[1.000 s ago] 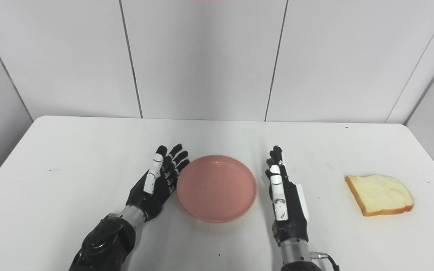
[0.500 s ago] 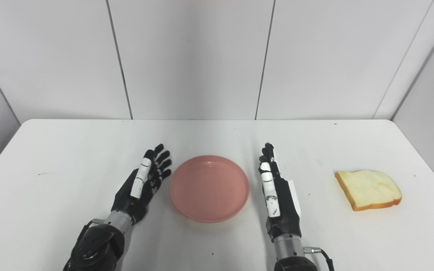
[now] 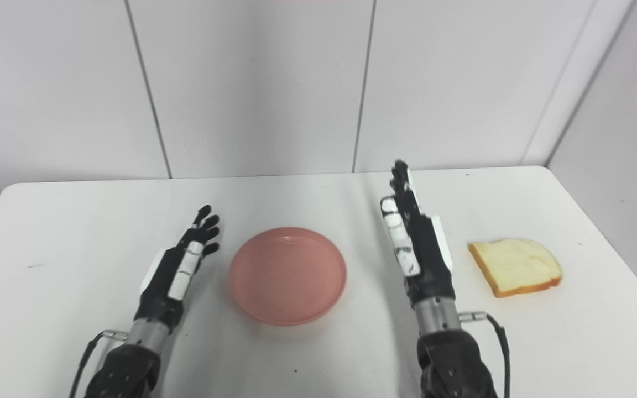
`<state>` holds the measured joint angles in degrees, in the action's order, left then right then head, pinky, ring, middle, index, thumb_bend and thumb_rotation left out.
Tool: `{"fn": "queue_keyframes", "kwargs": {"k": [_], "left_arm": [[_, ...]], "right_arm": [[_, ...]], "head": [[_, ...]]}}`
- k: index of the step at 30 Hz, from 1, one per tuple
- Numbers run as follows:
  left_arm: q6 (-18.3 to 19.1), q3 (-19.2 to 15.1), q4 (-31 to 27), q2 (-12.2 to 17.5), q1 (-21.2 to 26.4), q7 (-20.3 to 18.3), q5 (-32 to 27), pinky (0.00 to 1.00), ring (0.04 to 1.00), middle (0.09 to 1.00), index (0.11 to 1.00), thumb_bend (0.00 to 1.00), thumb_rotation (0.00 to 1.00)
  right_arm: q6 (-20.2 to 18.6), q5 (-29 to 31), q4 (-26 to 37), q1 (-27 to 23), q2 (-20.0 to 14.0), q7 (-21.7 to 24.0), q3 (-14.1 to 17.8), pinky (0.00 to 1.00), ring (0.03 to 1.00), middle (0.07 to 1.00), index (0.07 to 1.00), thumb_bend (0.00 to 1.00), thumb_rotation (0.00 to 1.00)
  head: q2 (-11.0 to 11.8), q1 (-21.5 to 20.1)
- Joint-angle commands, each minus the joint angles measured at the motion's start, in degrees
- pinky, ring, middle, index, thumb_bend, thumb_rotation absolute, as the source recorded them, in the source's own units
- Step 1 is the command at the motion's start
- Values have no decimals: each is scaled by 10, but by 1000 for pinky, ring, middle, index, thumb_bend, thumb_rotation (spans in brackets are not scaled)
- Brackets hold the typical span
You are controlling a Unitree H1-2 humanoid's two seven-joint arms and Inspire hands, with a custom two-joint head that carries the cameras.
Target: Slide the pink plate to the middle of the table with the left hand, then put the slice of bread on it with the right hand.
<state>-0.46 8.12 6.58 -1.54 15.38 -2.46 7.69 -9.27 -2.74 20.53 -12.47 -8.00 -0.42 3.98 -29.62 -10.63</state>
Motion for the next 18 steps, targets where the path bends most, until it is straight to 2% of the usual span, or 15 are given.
{"fn": "queue_keyframes", "kwargs": {"k": [1, 3, 5, 8, 11, 12, 13, 16, 18], "left_arm": [[-37, 1, -30, 1, 6, -2, -6, 900, 941, 956, 950, 700, 1000], [-52, -1, -38, 0, -1, -3, -13, 898, 940, 952, 947, 673, 994], [-57, 0, -47, 0, -8, -5, -17, 900, 942, 953, 951, 673, 998], [-60, 1, -58, 4, -18, -19, -38, 912, 947, 958, 953, 723, 987], [-56, -2, -63, 7, -24, -30, -55, 937, 955, 963, 951, 747, 961], [-55, -4, -64, 7, -25, -31, -58, 936, 951, 960, 948, 743, 955], [-55, -6, -64, 5, -27, -30, -61, 936, 949, 958, 947, 742, 953], [-57, -8, -67, 9, -30, -39, -73, 962, 950, 966, 958, 736, 956], [-59, -8, -69, 16, -31, -51, -83, 977, 961, 979, 972, 719, 968]], "right_arm": [[-12, -12, 32, -41, -29, 10, 10, 1000, 988, 1000, 1000, 778, 985], [-34, -34, 44, -59, -59, 17, 10, 986, 970, 1000, 1000, 825, 980], [-52, -70, 53, -76, -101, 34, 4, 936, 956, 994, 1000, 829, 975], [-80, -111, 69, -97, -175, 81, -8, 883, 956, 993, 998, 890, 944], [-93, -109, 75, -110, -238, 131, -9, 889, 970, 1000, 1000, 969, 813], [-97, -110, 76, -112, -248, 140, -10, 887, 969, 999, 1000, 988, 771], [-107, -107, 78, -117, -271, 159, -9, 886, 969, 999, 1000, 995, 757], [-135, -104, 83, -130, -314, 195, -8, 887, 973, 1000, 1000, 1000, 549], [-143, -112, 83, -134, -338, 216, -10, 897, 975, 997, 1000, 1000, 486]], "head": [[2, -10], [6, -20], [8, -30], [10, -40], [13, -57], [13, -57], [13, -64], [13, -72], [13, -78]]}}
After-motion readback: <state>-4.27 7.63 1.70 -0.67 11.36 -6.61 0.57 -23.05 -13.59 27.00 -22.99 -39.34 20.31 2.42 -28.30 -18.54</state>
